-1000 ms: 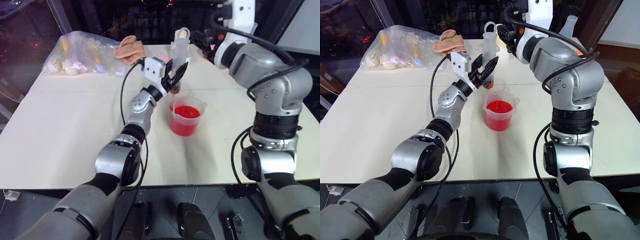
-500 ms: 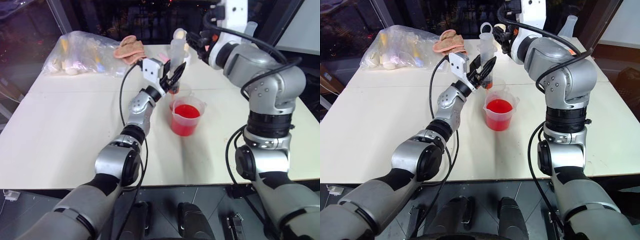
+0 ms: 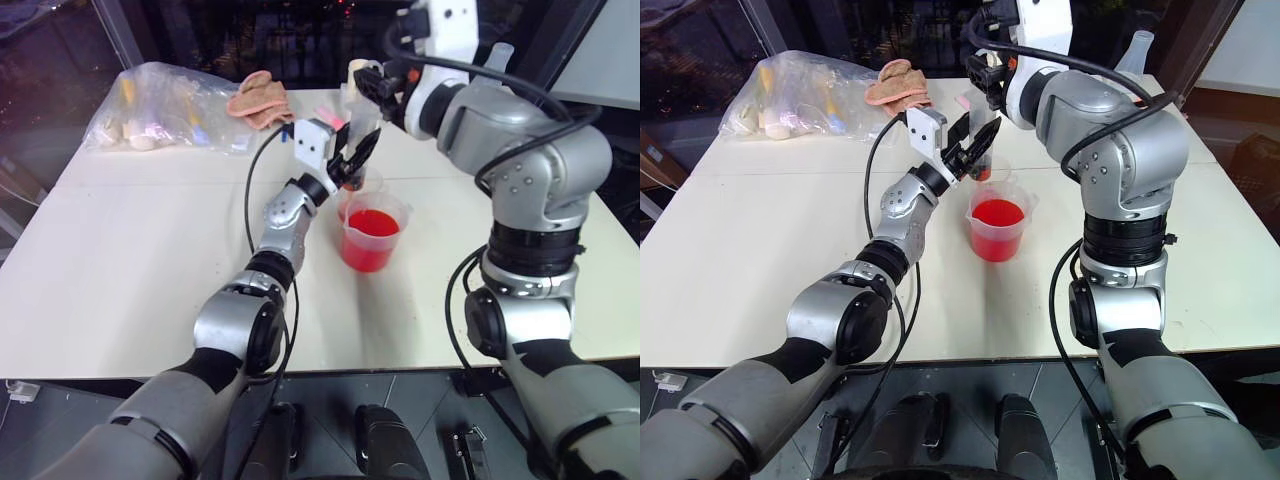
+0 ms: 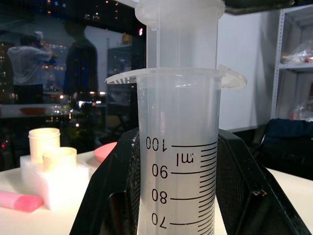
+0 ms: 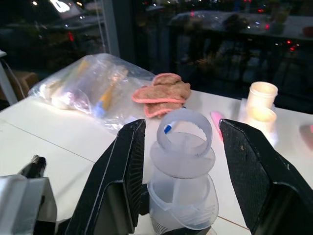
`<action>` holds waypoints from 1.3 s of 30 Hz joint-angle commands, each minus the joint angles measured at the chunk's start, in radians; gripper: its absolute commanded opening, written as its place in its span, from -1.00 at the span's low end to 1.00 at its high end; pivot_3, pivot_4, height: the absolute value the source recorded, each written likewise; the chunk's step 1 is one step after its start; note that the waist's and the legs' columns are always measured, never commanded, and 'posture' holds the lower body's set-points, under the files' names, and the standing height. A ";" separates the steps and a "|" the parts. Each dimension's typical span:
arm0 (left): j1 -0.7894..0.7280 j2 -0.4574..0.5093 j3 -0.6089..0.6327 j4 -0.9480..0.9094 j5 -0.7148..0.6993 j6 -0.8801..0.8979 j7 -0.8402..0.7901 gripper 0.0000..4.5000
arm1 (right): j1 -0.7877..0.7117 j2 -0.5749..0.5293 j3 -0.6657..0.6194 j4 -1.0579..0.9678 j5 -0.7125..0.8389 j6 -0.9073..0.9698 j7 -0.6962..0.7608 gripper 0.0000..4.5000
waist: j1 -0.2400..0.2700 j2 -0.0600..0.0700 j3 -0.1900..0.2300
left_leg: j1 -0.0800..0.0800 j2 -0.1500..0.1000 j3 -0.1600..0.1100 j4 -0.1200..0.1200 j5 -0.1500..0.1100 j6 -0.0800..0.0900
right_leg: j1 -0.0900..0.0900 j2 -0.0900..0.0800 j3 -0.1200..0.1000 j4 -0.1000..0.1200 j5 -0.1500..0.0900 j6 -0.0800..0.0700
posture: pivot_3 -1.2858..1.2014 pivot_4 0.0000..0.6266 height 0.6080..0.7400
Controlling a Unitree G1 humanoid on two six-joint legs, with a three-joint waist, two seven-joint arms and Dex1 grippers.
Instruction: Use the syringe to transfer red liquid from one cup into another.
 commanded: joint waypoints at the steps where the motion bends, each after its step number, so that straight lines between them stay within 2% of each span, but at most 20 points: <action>1: -0.016 -0.001 0.001 -0.021 0.003 -0.020 0.000 -0.33 | -0.017 -0.001 -0.001 -0.013 -0.021 -0.032 0.013 0.08 | 0.000 0.000 0.000 | 0.000 0.000 0.000 0.000 0.000 0.000 | 0.000 0.000 0.000 0.000 0.000 0.000 | 0.03 -0.52 1.00; 7: -0.019 -0.001 0.000 -0.022 0.003 -0.020 0.000 -0.33 | -0.018 0.018 -0.016 0.000 -0.033 -0.034 0.015 0.08 | -0.002 0.000 0.000 | 0.000 0.000 0.000 0.000 0.000 0.000 | 0.000 0.000 0.000 0.000 0.000 0.000 | 0.03 -0.52 1.00; 10: -0.020 -0.002 0.000 -0.023 0.004 -0.021 0.000 -0.33 | -0.021 0.031 -0.020 0.012 -0.037 -0.039 0.015 -0.53 | -0.002 0.000 0.000 | 0.000 0.000 0.000 0.000 0.000 0.000 | 0.000 0.000 0.000 0.000 0.000 0.000 | 0.03 -0.52 1.00; 11: -0.021 -0.002 -0.001 -0.023 0.004 -0.021 0.000 -0.33 | -0.024 0.039 -0.023 0.017 -0.035 -0.038 0.014 -0.65 | -0.002 0.000 0.000 | 0.000 0.000 0.000 0.000 0.000 0.000 | 0.000 0.000 0.000 0.000 0.000 0.000 | 0.03 -0.52 1.00; 39: -0.046 -0.001 0.010 -0.018 0.003 -0.024 0.009 -0.33 | 0.024 0.103 -0.009 -0.065 -0.006 0.146 0.050 -0.66 | -0.002 0.000 0.000 | 0.000 0.000 0.000 0.000 0.000 0.000 | 0.000 0.000 0.000 0.001 0.000 0.000 | 0.03 -0.52 1.00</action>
